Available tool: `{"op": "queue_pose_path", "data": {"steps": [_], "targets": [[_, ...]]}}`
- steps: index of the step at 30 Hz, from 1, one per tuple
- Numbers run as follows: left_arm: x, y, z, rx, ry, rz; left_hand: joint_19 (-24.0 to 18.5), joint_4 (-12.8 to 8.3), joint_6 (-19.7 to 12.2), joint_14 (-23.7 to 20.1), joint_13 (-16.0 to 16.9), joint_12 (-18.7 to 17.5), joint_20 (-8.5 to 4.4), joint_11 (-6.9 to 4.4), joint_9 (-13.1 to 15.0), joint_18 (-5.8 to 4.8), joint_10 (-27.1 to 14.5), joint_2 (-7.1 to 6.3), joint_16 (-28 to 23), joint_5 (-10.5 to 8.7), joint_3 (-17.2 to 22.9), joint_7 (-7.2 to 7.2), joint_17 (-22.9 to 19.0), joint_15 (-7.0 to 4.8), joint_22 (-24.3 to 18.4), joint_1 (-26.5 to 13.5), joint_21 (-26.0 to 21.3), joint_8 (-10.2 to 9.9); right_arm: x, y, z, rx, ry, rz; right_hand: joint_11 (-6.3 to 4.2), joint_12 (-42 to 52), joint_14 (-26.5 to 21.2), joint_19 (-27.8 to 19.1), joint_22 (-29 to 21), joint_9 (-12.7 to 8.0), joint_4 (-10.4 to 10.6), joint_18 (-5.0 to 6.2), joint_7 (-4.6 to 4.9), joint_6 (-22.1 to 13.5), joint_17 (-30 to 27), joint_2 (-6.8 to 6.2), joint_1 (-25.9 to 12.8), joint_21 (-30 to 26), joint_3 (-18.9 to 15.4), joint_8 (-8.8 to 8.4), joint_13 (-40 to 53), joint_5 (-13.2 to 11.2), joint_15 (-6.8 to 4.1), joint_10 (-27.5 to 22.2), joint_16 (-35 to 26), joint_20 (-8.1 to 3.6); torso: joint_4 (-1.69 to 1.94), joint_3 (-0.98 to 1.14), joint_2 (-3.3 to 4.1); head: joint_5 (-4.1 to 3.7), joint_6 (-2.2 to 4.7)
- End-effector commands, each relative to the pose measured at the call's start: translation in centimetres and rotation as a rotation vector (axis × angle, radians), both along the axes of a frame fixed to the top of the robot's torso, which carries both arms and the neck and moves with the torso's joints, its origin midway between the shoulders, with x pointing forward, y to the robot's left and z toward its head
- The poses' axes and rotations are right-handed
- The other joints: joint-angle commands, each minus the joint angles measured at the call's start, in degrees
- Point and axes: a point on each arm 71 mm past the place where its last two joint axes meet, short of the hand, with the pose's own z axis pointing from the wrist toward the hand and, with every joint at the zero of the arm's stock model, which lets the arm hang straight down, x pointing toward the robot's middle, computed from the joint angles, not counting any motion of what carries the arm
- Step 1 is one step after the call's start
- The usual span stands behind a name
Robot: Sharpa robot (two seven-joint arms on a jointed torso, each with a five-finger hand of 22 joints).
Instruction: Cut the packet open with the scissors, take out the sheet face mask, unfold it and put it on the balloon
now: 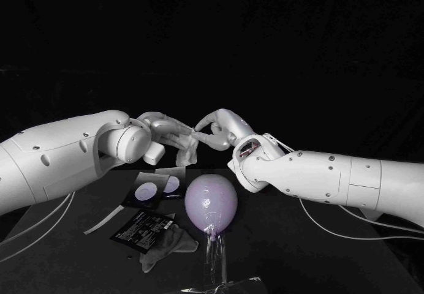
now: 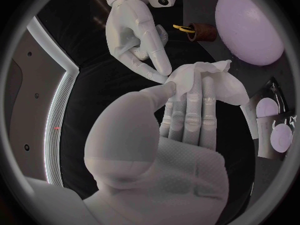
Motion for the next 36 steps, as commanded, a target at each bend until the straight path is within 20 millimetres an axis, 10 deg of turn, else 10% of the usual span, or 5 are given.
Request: {"op": "queue_pose_path", "data": {"steps": [1,17,26,36], "targets": [[-0.06,-0.29,0.15,-0.006,-0.008,-0.02,0.19,0.13,0.41,0.08,-0.04,0.18,-0.16,-1.04,0.21,0.65,1.61,0.03,0.24,0.31,-0.4,-0.17,0.1,-0.37,0.07,0.53,0.27,0.37,0.0,0.3,-0.05,-0.023,-0.001,0.013,-0.23,0.13,6.1,0.18,0.11,0.08,0.38,0.35,-0.08,0.25,15.1,0.06,0.35,0.18,0.06,0.34,12.48,-0.12,-0.46,4.53,0.2,0.0,0.04,0.01,0.02,-0.02,0.05],[-0.14,-0.44,0.15,-0.007,-0.008,-0.032,0.24,0.17,0.56,0.12,-0.07,0.18,-0.18,-1.07,0.28,0.65,1.65,0.02,0.24,0.31,-0.45,-0.21,0.14,-0.39,0.08,0.54,0.3,0.43,0.21,0.87,-0.27,-0.038,0.013,0.021,-0.43,0.16,6.1,0.17,0.1,0.15,0.39,0.37,-0.29,0.45,15.1,0.68,1.23,0.11,0.43,0.5,12.51,-0.11,-0.63,4.56,0.2,-0.11,0.06,-0.08,0.02,-0.04,0.03],[-0.17,-0.44,0.16,-0.008,-0.01,-0.035,0.27,0.29,0.59,0.17,-0.1,0.17,-0.18,-1.08,0.33,0.63,1.71,0.09,0.23,0.31,-0.48,-0.23,0.17,-0.39,0.07,0.5,0.3,0.43,0.19,0.95,-0.36,-0.045,0.018,0.025,-1.22,0.58,6.1,0.64,0.85,0.65,-2.04,0.25,-1.13,1.57,15.1,4.45,6.47,0.53,4.38,1.45,12.95,-0.09,-1.29,4.86,0.2,-0.64,0.05,0.0,0.03,-0.04,0.0],[-0.2,-0.41,0.16,-0.009,-0.01,-0.039,0.27,0.29,0.59,0.17,-0.1,0.17,-0.18,-1.08,0.33,0.63,1.71,0.09,0.23,0.31,-0.48,-0.23,0.17,-0.39,0.07,0.5,0.3,0.43,0.18,0.77,-0.32,-0.034,0.007,0.016,-1.86,2.2,6.1,1.47,2.22,1.99,-4.35,-0.03,-1.87,3.4,15.1,5.36,8.34,1.42,6.65,3.7,14.52,-0.08,-1.81,5.84,0.2,-1.17,0.02,0.01,0.02,-0.06,-0.08]]}}
